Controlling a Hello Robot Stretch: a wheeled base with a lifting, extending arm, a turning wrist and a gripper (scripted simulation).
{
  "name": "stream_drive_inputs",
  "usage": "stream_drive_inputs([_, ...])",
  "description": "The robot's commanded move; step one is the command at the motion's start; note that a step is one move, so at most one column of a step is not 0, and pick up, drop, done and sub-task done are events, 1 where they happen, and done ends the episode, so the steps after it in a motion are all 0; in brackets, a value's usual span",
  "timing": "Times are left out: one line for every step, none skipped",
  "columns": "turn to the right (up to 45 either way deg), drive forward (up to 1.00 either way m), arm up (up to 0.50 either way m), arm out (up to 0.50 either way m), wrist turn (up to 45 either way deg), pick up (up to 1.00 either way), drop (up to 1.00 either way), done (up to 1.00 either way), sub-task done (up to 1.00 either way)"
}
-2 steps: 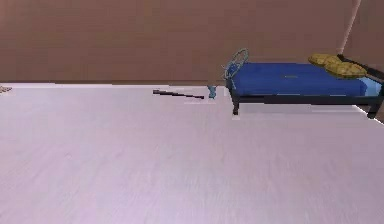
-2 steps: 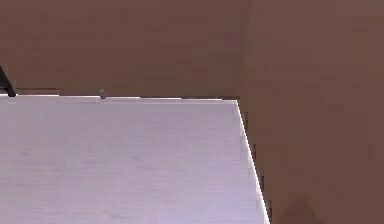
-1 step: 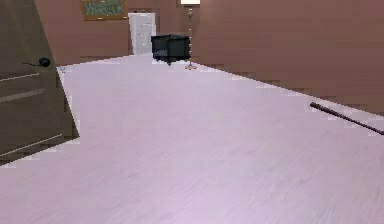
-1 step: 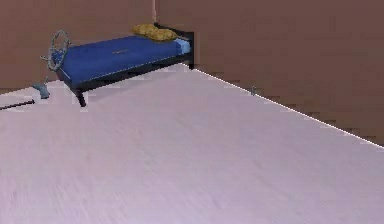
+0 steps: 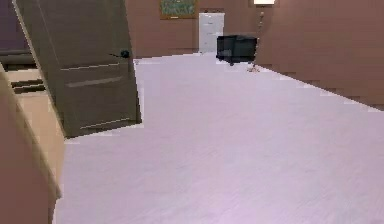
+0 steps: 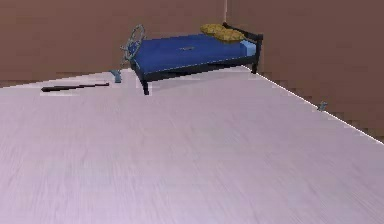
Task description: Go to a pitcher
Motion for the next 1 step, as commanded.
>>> stream_drive_inputs([0.0,1.0,0.0,0.0,0.0,0.0,0.0,0.0,0.0])
